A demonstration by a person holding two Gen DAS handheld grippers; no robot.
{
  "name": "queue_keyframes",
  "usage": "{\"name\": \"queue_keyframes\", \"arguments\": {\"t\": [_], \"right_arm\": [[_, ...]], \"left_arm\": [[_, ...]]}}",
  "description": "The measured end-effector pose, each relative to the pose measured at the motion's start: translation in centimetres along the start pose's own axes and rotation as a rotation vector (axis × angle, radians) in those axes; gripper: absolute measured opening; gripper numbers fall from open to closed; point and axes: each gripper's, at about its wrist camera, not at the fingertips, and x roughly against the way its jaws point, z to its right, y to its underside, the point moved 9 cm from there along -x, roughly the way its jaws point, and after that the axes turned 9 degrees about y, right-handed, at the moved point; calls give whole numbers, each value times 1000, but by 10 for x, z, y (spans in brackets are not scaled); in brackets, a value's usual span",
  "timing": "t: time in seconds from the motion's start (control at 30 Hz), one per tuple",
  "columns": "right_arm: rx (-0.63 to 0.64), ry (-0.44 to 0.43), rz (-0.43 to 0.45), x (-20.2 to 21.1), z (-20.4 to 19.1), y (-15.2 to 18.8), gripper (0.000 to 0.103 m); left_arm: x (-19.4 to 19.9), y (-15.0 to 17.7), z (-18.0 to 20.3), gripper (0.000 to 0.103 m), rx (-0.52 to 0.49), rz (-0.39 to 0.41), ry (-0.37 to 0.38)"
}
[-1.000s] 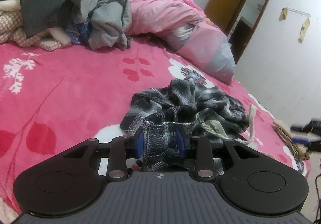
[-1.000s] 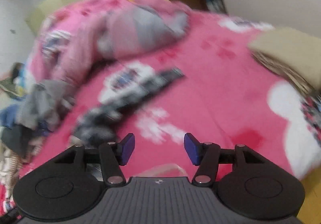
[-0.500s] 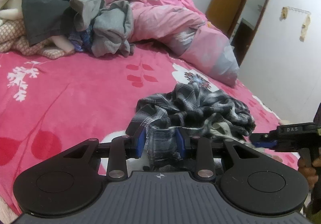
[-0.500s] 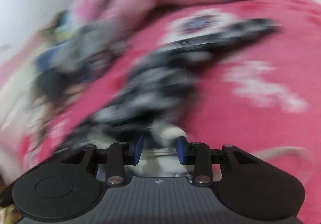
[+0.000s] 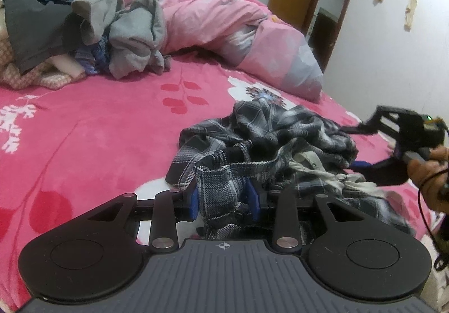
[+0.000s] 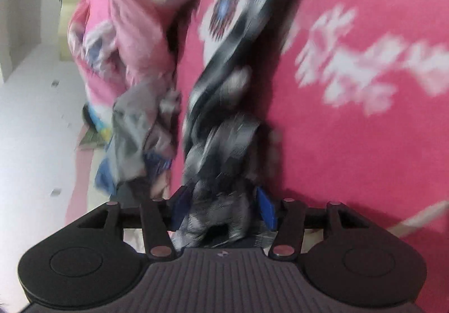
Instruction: Fold clothes
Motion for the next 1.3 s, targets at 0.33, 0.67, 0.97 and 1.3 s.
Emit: {"name": "queue_keyframes", "arguments": {"t": [0.33,0.67,0.97,1.3], "right_arm": [[59,18,-10,-10,-20,-1,26],[184,-218,221,67,-117,-54,18],[348,-409,585,274,-288,-144,17],[662,-392,1054,533,-510,-95,17]], "left_arm": [[-11,0,-10,24,53,20,27],[15,-87,45,10,57,186,208],[33,-311,196,9,-157,397,440],[146,-481,359,9,-299,744,588]]}}
